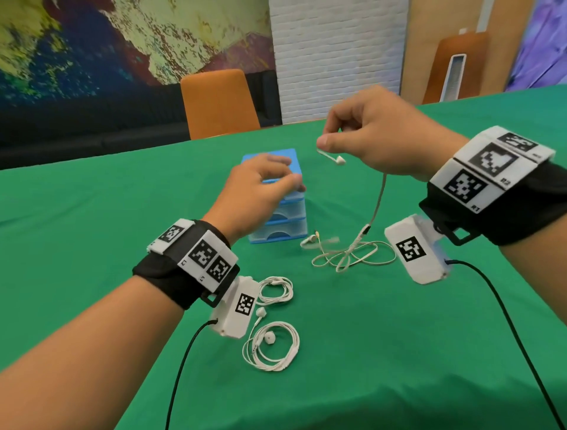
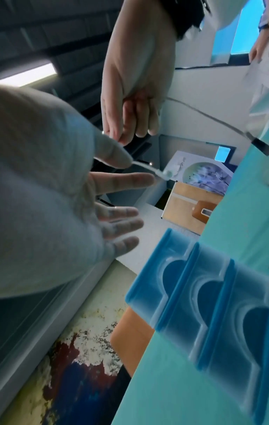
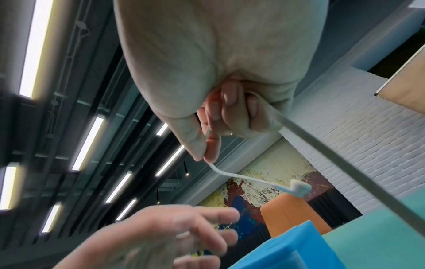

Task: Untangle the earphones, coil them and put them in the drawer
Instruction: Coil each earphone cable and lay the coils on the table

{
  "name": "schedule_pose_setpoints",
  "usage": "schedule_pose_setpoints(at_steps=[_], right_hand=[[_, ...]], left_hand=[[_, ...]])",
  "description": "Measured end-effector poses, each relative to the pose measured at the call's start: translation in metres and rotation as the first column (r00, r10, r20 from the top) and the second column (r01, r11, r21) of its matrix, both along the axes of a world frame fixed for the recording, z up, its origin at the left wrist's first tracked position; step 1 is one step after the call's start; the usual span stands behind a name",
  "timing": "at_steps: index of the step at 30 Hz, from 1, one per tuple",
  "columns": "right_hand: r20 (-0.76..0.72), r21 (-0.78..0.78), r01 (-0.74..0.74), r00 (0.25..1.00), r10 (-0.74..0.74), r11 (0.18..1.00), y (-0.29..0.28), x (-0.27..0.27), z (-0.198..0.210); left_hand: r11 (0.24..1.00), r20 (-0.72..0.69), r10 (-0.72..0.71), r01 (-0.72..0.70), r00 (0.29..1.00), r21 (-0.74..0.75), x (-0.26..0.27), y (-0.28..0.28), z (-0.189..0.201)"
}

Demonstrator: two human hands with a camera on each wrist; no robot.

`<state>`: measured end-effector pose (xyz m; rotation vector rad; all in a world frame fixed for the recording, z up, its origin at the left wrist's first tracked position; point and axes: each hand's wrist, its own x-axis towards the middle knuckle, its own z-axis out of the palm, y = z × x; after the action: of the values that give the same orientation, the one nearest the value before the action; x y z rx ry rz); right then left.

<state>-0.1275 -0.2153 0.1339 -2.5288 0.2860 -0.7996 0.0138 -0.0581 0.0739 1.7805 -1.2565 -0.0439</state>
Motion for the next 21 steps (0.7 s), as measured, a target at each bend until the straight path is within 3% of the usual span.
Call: schedule_pose_setpoints(at_steps=[3, 8, 11, 15, 18, 21], right_hand=[[0.033, 0.112, -0.134, 0.991, 0.131, 0.985, 0.009, 0.003, 0.007], [0.109, 0.3, -0.236, 0.971, 0.213, 0.924, 0.019, 0.002, 0.019], [0.089, 0.291, -0.243, 0.97, 0.226, 0.925, 0.02, -0.001, 0.022], [-0.036, 0.364, -0.204, 0.972, 0.233, 0.909, 0.014, -0.004, 0.018], [-0.096, 0.419, -0.182, 0.965, 0.243, 0.889, 0.017, -0.005, 0.016], [-0.082, 0.393, -0.201, 0.964, 0.252, 0.898, 0.025, -0.004, 0.023]], left_hand=[[0.976, -0.118, -0.193, 0.178, 0.974, -0.127, -0.014, 0.0, 0.015], [0.952, -0.199, -0.302, 0.305, 0.932, -0.013, -0.029, 0.0, 0.023], [0.964, -0.214, -0.264, 0.259, 0.941, -0.05, -0.032, 0.002, 0.023], [0.991, -0.328, -0.081, 0.04, 0.941, -0.129, -0.013, 0.008, 0.028], [0.996, -0.295, 0.03, -0.005, 0.955, 0.086, -0.003, 0.011, 0.028], [0.929, -0.134, -0.026, 0.073, 0.991, 0.362, -0.008, 0.009, 0.015]])
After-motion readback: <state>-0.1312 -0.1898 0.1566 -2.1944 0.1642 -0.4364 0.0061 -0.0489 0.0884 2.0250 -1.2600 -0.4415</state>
